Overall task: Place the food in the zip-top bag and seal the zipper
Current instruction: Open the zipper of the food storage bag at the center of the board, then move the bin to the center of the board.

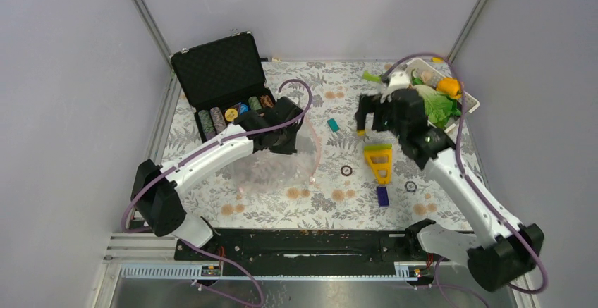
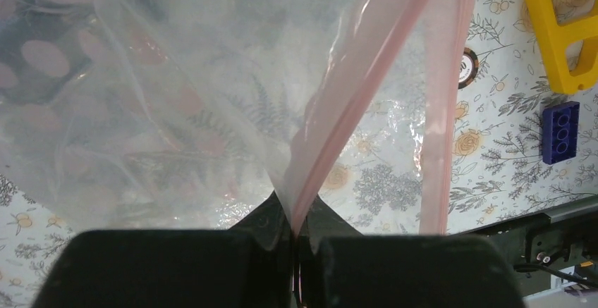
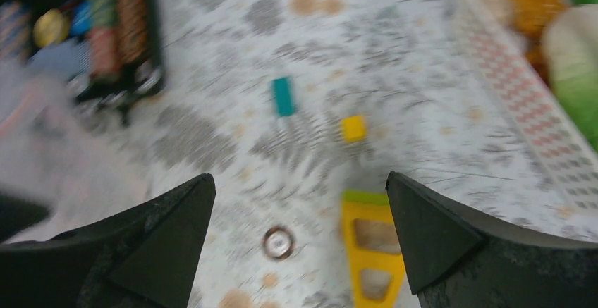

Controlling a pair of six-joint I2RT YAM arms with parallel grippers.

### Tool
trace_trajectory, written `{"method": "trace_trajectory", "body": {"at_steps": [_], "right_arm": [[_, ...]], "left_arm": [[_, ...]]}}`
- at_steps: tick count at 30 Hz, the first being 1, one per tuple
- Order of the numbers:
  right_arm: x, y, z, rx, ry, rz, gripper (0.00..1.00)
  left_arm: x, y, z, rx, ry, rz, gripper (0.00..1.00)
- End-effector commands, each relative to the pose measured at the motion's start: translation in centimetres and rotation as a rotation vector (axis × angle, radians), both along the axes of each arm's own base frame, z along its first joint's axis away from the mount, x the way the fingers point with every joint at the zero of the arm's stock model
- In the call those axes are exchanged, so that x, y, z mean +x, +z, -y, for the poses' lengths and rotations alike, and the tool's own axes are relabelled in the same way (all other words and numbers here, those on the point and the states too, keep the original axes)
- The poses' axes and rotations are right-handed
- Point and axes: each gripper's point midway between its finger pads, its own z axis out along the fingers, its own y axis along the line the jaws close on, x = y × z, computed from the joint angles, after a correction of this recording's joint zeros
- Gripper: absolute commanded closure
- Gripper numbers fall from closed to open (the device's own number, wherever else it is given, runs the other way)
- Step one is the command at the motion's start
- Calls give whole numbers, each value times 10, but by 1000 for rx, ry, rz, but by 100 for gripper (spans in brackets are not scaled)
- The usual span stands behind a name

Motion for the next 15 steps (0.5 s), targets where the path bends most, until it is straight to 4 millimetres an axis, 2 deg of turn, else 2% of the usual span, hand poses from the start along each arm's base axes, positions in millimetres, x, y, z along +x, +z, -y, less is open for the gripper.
{"method": "trace_trajectory", "body": {"at_steps": [1,4,5,6,7,8,10,11,12,15], "right_arm": [[67,-10,62,-31,-194,-80,0],[124,-27,92,-67,-274,-174,0],[141,-40,107,-82,-317,-231,0],[157,-44,115,-91,-336,-264,0],[175,-38,122,-104,-348,-283,0],[185,-55,130,-135,-353,-339,0],[206,-74,143,-190,-375,-382,0],[215,-92,148,-219,-381,-412,0],[221,-91,153,-229,-397,-409,0],[224,-124,160,-253,-385,-509,0]], "left_arm": [[9,5,10,-64,-37,33,100],[9,2,8,-67,-35,21,100],[9,2,7,-67,-34,21,100],[9,1,6,-67,-35,25,100],[9,1,6,-69,-35,28,100],[9,0,4,-71,-34,29,100],[8,-3,3,-70,-36,19,100],[8,-5,3,-70,-37,14,100],[8,-7,3,-69,-37,8,100],[7,-13,1,-56,-42,-11,100]]}}
